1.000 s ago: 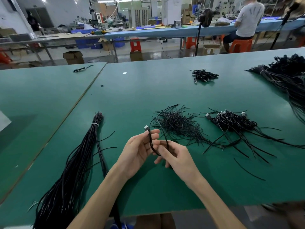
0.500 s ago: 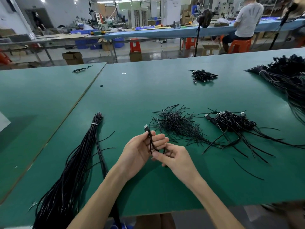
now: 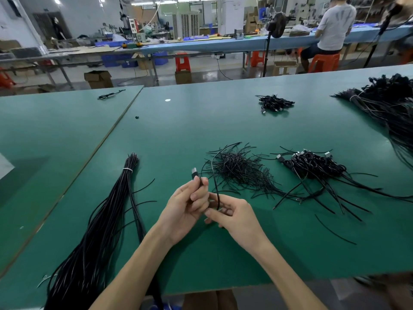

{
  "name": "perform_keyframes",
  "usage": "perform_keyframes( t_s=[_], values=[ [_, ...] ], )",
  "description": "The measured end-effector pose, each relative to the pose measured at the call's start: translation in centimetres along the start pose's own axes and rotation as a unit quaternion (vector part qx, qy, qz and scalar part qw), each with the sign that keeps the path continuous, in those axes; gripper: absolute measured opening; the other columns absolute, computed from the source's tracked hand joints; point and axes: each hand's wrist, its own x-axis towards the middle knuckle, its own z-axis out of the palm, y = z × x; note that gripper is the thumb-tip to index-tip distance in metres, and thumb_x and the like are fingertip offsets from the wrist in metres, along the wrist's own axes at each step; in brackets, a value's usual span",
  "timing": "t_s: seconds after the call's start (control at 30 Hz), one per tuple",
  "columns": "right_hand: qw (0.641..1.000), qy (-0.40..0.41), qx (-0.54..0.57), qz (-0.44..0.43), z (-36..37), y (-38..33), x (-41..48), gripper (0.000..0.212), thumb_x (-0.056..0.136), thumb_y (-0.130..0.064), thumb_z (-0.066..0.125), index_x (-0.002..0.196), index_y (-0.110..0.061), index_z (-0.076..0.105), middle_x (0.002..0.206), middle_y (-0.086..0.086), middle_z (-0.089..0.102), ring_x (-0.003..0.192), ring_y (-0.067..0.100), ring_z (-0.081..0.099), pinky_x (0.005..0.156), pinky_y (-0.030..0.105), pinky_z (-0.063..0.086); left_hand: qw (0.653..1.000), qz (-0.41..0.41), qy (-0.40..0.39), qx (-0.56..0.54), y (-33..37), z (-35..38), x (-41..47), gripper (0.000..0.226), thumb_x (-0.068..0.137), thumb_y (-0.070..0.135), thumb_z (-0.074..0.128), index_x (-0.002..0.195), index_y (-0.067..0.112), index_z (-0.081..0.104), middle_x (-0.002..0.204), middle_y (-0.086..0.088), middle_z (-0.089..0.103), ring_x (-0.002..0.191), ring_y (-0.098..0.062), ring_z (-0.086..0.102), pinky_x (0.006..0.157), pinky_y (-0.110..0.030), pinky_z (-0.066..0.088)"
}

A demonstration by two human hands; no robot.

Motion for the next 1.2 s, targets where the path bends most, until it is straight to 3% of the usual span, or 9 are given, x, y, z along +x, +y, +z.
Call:
perform_keyframes(
  t_s=[0.17, 0.27, 0.5, 0.63, 0.8, 0.93, 1.07, 1.2],
  values=[
    [1.0, -0.001, 0.002, -0.001, -0.1, -0.35, -0.11, 0.027, 0.095, -0.02, 0.073, 0.116, -0.036, 0.073, 0.098, -0.006, 0.078, 0.08, 0.019, 0.077, 0.063, 0.019, 0.049, 0.999, 0.009, -0.029, 0.017, 0.16, 0.12, -0.28, 0.022, 0.101, 0.036, 0.065, 0.099, 0.014, 0.067, 0.074, 0.004, 0.046, 0.06, -0.01, 0.045, 0.064, -0.022, 0.045],
    [1.0, 0.008, 0.004, 0.013, -0.09, -0.33, -0.2, 0.017, 0.095, -0.021, 0.074, 0.108, -0.032, 0.074, 0.096, -0.006, 0.077, 0.079, 0.018, 0.077, 0.062, 0.018, 0.048, 1.0, 0.012, -0.025, -0.003, 0.05, 0.3, -0.22, 0.024, 0.103, 0.037, 0.058, 0.096, 0.016, 0.068, 0.082, 0.002, 0.06, 0.072, -0.015, 0.06, 0.072, -0.028, 0.054],
    [1.0, 0.012, -0.014, 0.02, -0.06, -0.43, -0.17, 0.019, 0.1, -0.02, 0.066, 0.117, -0.026, 0.069, 0.102, -0.005, 0.077, 0.076, 0.018, 0.076, 0.061, 0.021, 0.049, 0.999, 0.022, 0.008, -0.028, -0.02, 0.7, -0.36, 0.031, 0.101, 0.04, 0.055, 0.089, 0.015, 0.069, 0.081, -0.003, 0.068, 0.092, -0.023, 0.073, 0.084, -0.033, 0.059],
    [0.999, 0.024, -0.005, 0.024, -0.21, -0.38, -0.09, 0.015, 0.105, -0.013, 0.056, 0.112, -0.015, 0.07, 0.106, -0.007, 0.078, 0.074, 0.022, 0.077, 0.058, 0.025, 0.047, 0.999, 0.024, -0.023, -0.043, 0.33, 0.57, -0.51, 0.032, 0.103, 0.041, 0.05, 0.092, 0.016, 0.067, 0.069, 0.004, 0.06, 0.075, -0.016, 0.069, 0.081, -0.03, 0.057],
    [0.999, 0.024, -0.003, 0.023, -0.04, -0.31, -0.13, 0.019, 0.109, -0.014, 0.049, 0.109, -0.011, 0.068, 0.094, -0.001, 0.08, 0.07, 0.023, 0.075, 0.055, 0.023, 0.046, 0.996, 0.015, -0.022, -0.088, 0.67, 0.09, -0.42, 0.044, 0.111, 0.041, 0.034, 0.091, 0.015, 0.063, 0.061, 0.008, 0.046, 0.057, -0.01, 0.055, 0.073, -0.027, 0.055],
    [0.999, 0.024, 0.004, 0.026, -0.05, -0.15, -0.04, 0.019, 0.109, -0.012, 0.045, 0.107, -0.01, 0.064, 0.088, 0.002, 0.079, 0.065, 0.024, 0.073, 0.054, 0.022, 0.045, 0.994, 0.032, -0.011, -0.108, 0.79, -0.09, -0.36, 0.037, 0.108, 0.04, 0.041, 0.093, 0.015, 0.064, 0.069, 0.008, 0.048, 0.062, -0.01, 0.052, 0.075, -0.026, 0.053],
    [0.999, 0.009, 0.005, 0.032, -0.16, -0.08, -0.07, 0.014, 0.109, -0.017, 0.046, 0.106, -0.012, 0.059, 0.087, 0.004, 0.079, 0.062, 0.025, 0.072, 0.055, 0.023, 0.044, 0.99, 0.044, 0.034, -0.131, 0.85, -0.1, -0.23, 0.037, 0.103, 0.04, 0.051, 0.099, 0.012, 0.074, 0.082, 0.005, 0.062, 0.078, -0.012, 0.065, 0.08, -0.028, 0.057],
    [0.999, -0.01, 0.014, 0.034, -0.34, -0.19, -0.1, 0.013, 0.108, -0.018, 0.047, 0.106, -0.011, 0.057, 0.087, 0.006, 0.079, 0.062, 0.026, 0.072, 0.054, 0.021, 0.044, 0.99, 0.065, 0.061, -0.113, 0.95, -0.06, -0.11, 0.043, 0.102, 0.038, 0.048, 0.119, 0.009, 0.076, 0.122, -0.004, 0.074, 0.11, -0.016, 0.072, 0.089, -0.03, 0.058]
  ],
)
